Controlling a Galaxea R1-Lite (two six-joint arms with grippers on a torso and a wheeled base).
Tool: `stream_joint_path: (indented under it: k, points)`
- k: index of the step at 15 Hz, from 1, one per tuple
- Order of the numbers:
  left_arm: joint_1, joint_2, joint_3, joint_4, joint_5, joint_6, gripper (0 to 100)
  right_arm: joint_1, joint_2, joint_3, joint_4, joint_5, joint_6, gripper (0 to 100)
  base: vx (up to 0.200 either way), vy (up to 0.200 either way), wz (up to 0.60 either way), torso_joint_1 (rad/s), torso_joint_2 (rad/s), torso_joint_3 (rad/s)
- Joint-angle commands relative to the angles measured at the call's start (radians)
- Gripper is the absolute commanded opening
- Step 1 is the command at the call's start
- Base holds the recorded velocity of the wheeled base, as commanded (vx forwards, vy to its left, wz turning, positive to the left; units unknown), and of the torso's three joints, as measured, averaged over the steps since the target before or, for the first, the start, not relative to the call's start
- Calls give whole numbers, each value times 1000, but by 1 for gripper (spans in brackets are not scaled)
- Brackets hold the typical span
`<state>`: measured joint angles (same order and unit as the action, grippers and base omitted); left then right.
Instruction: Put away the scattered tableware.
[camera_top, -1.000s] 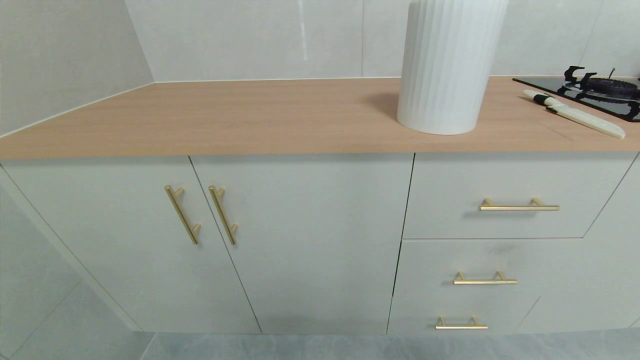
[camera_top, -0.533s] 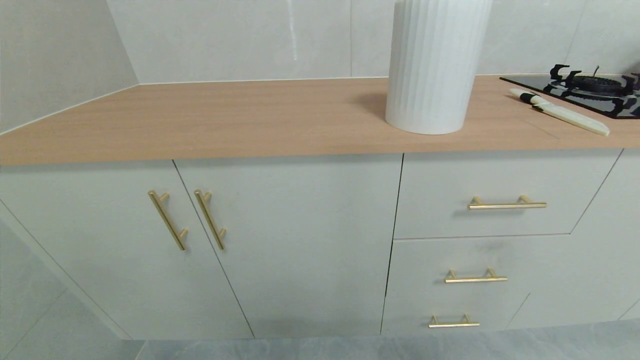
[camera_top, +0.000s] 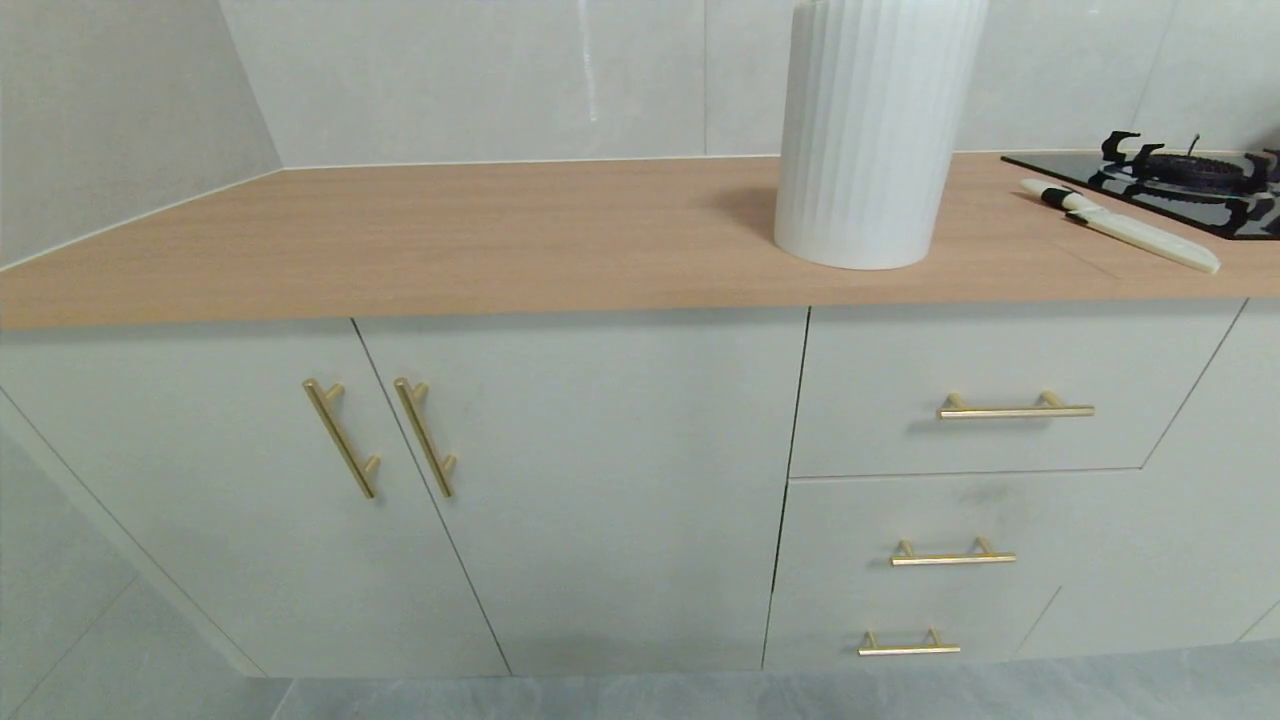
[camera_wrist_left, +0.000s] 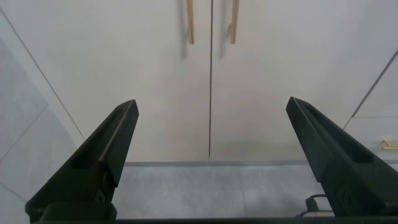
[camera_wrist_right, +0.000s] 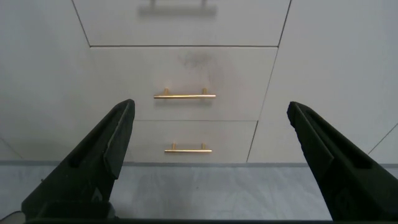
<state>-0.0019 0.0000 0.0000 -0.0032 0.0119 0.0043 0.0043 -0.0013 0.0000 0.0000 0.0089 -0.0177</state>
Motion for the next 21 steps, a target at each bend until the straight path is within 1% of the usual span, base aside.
stream_joint_path:
  k: [1, 9, 16, 17, 21]
  points:
    - [0, 2, 0, 0, 0, 0, 100, 0, 1, 0, 0, 0, -1, 100, 0, -200, 0, -2, 2, 2]
    - [2, 2, 0, 0, 0, -1, 100, 0, 1, 0, 0, 0, -1, 100, 0, -200, 0, 0, 3, 2]
    - [0, 2, 0, 0, 0, -1, 100, 0, 1, 0, -2, 0, -1, 100, 0, 0, 0, 0, 0, 0]
    - [0, 2, 0, 0, 0, -6, 100, 0, 1, 0, 0, 0, -1, 100, 200, 0, 0, 2, -2, 2]
    - [0, 2, 0, 0, 0, -6, 100, 0, 1, 0, -2, 0, -1, 100, 200, 0, 0, -1, 5, 4]
